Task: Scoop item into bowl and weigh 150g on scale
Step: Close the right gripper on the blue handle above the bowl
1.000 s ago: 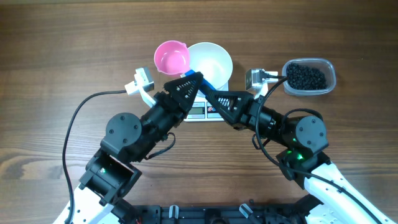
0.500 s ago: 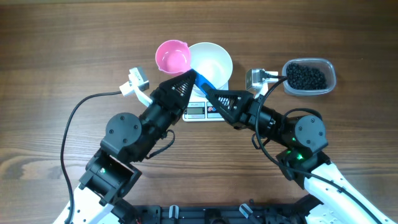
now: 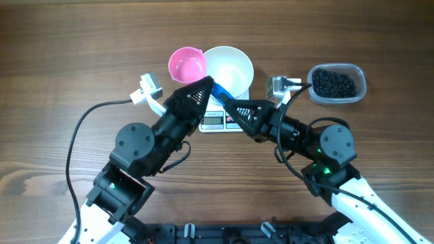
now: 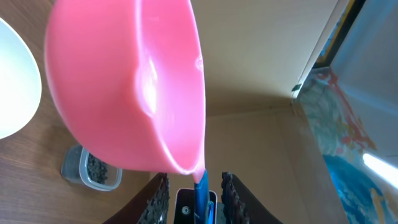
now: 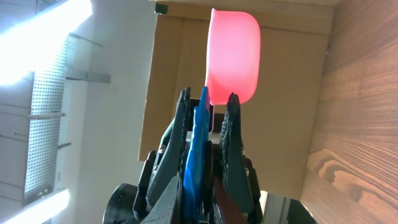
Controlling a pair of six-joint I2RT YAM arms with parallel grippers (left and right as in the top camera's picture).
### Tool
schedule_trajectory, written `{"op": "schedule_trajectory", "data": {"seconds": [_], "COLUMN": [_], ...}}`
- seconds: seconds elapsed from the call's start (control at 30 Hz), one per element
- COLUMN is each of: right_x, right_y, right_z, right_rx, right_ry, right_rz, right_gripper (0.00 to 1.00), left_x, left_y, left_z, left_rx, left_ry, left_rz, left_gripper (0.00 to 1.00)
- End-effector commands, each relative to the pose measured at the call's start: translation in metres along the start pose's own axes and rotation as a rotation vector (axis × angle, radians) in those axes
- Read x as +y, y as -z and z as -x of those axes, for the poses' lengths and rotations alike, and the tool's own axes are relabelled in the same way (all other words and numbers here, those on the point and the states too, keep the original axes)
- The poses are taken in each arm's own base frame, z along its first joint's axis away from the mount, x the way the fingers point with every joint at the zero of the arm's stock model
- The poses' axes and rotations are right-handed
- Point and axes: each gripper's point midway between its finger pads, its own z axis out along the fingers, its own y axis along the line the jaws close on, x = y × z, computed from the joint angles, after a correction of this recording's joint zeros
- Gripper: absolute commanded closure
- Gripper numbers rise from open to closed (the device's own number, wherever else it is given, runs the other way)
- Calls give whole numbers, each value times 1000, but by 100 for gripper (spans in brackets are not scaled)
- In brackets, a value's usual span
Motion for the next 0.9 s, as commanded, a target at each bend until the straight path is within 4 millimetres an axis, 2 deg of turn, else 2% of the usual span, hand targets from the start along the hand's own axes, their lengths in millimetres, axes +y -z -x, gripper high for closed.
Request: {"op": "schedule_trajectory", "data": {"seconds": [0.0, 0.3, 0.5, 0.87], "right_x": [5, 5, 5, 5], "right_y": [-2, -2, -2, -2], "right_z": [-3, 1, 2, -3], "right_rx": [16, -4, -10, 20], "right_ry": [21, 17, 18, 12], "right_rz": [10, 10, 10, 8], "right_gripper": [96, 96, 96, 96], "left_x": [1, 2, 1, 1], "left_y": [0, 0, 0, 0], "left_z": [2, 7, 10, 10], "left_rx": [-13, -43, -60, -60], "left_ry": [-8, -8, 19, 19], "left_rz": [3, 9, 8, 8], "left_gripper": [68, 69, 77, 79]}}
